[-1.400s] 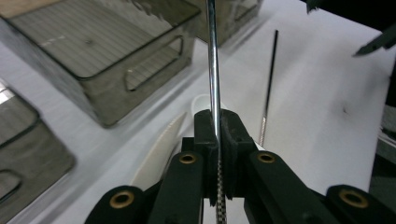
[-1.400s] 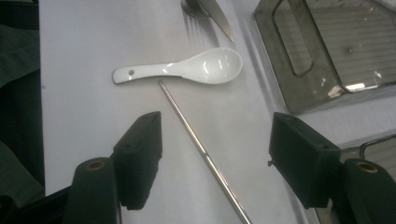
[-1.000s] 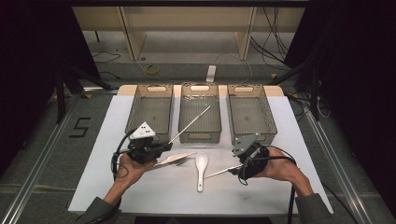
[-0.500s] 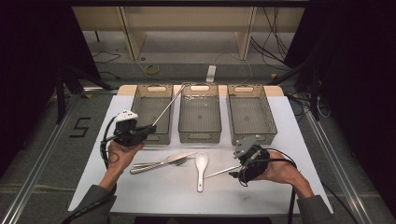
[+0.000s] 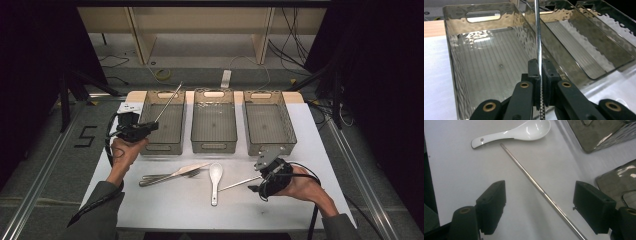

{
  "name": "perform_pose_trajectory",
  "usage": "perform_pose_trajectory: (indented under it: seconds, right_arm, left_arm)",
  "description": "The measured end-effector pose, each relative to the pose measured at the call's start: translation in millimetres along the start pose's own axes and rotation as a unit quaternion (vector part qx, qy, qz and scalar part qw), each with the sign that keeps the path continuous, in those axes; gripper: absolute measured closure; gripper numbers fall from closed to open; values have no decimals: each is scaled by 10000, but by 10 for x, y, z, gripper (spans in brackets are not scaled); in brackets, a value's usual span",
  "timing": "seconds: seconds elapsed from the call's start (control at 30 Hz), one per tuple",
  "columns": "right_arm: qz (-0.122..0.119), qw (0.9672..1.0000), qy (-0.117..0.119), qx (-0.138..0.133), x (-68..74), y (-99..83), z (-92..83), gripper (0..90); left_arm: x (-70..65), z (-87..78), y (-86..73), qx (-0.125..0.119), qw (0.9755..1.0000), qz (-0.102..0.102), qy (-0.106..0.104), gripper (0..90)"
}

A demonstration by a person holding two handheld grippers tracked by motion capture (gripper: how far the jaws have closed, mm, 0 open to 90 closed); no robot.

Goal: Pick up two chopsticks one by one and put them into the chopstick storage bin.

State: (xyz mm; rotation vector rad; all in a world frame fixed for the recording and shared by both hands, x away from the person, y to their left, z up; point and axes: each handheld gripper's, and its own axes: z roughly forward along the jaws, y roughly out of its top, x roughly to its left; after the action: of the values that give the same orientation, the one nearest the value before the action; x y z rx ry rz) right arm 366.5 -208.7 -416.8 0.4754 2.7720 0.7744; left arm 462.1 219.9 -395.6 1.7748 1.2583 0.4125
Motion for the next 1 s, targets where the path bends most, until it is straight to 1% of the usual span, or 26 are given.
perform_pose_trajectory:
  seconds: [0.03,0.07,0.1,0.13,0.17,0.2,0.23,0.3,0.37,0.4,0.43,0.53,0.6,0.63,0.7,0.73,0.77,0.8,0.83,0.87,0.9,0.93,0.97,1.0]
  right_arm:
    - [0,10000,0,0,0,0,0,272]
    - [-31,10000,1,16,3,-2,3,272]
    - [-29,10000,5,10,4,-3,4,272]
    - [-13,10000,7,9,5,-2,3,272]
    - [-13,10000,7,9,5,-2,3,272]
    - [-26,10000,4,10,3,-2,2,272]
    - [-31,10000,4,12,3,-2,4,272]
    - [-29,10000,14,35,4,-1,4,272]
    - [-46,10000,19,32,2,-4,4,272]
    - [-49,10000,18,22,3,-7,3,272]
    - [-36,10000,9,24,1,-9,1,272]
    - [-29,10000,25,6,-8,-10,-1,272]
    - [-32,10000,12,20,-1,-9,-2,272]
    - [-67,10000,39,40,-4,-9,-7,272]
    - [-54,10000,54,33,-6,-9,-9,272]
    - [-51,10000,59,23,-8,-11,-9,272]
    - [-50,10000,65,21,-10,-12,-9,272]
    - [-33,10000,72,31,-9,-12,-11,274]
    - [-28,9999,91,33,-10,-12,-11,274]
    - [-28,9999,96,34,-8,-12,-13,274]
    - [-26,9999,111,44,-9,-13,-17,274]
    - [-23,9999,118,41,-9,-14,-18,274]
    - [-23,9999,118,41,-9,-14,-18,274]
    - [-32,9999,114,31,-13,-16,-18,274]
  left_arm:
    - [23,13,11,9,10000,-1,26,861]
    - [61,45,26,65,9999,-43,75,861]
    - [61,45,26,65,9999,-43,75,861]
    - [97,86,28,149,9997,-51,159,861]
    - [97,86,28,149,9997,-51,159,861]
    - [136,131,21,235,9994,-62,246,861]
    - [136,131,21,235,9994,-62,246,861]
    - [191,179,7,297,9990,-130,302,861]
    - [204,192,0,308,9989,-142,318,861]
    - [217,213,-11,389,9985,-110,371,860]
    - [219,229,-15,400,9983,-105,417,860]
    - [235,255,-16,446,9979,-114,460,860]
    - [275,298,-21,506,9972,-195,521,859]
    - [283,309,-24,530,9969,-206,548,859]
    - [287,317,-25,543,9966,-213,574,858]
    - [295,337,-25,570,9960,-278,632,855]
    - [295,337,-25,570,9960,-278,632,852]
    - [314,359,-22,679,9951,-403,600,848]
    - [314,359,-22,679,9951,-403,600,830]
    - [298,354,-15,654,9946,-372,713,747]
    - [298,354,-15,654,9946,-372,713,670]
    - [288,330,3,584,9949,-369,740,616]
    - [288,330,3,584,9949,-369,740,600]
    - [287,312,9,517,9955,-365,700,600]
